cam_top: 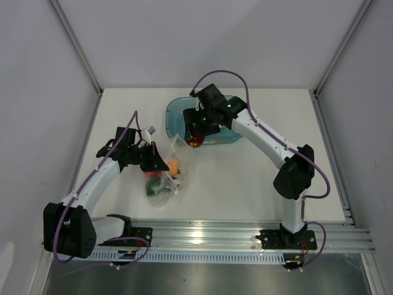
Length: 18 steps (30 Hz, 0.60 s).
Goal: Place the food in the zip-top bag and seal the zipper
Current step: Pick up the fake fruit from the bin, then place the fake fruit in the zipper food storage bag.
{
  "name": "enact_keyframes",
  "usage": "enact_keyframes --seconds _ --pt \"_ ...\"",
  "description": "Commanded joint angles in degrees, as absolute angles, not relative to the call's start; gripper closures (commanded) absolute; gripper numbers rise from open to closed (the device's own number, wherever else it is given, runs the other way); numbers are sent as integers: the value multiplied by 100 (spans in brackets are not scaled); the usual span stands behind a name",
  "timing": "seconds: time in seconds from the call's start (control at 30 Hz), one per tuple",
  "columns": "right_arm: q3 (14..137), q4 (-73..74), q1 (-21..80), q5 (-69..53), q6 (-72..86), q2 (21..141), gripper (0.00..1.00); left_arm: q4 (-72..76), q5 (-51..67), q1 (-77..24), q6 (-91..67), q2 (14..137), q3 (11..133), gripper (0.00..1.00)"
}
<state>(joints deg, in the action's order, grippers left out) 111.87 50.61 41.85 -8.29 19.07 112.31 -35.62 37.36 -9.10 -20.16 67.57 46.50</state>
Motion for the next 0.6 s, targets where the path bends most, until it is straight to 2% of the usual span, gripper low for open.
enact_keyframes --seconds 0.0,0.17,0.57 --pt "11233 5440 4385 -1090 1381 10636 100 -3401 3972 -853 -2197 6645 4588 99" --pt "11215 5791 4596 -1704 1082 10521 100 -3375 3946 -853 -2443 6373 4316 99" --pt "11013 5959 5044 -2031 730 10020 100 -3410 3832 -853 -2760 5836 4061 99"
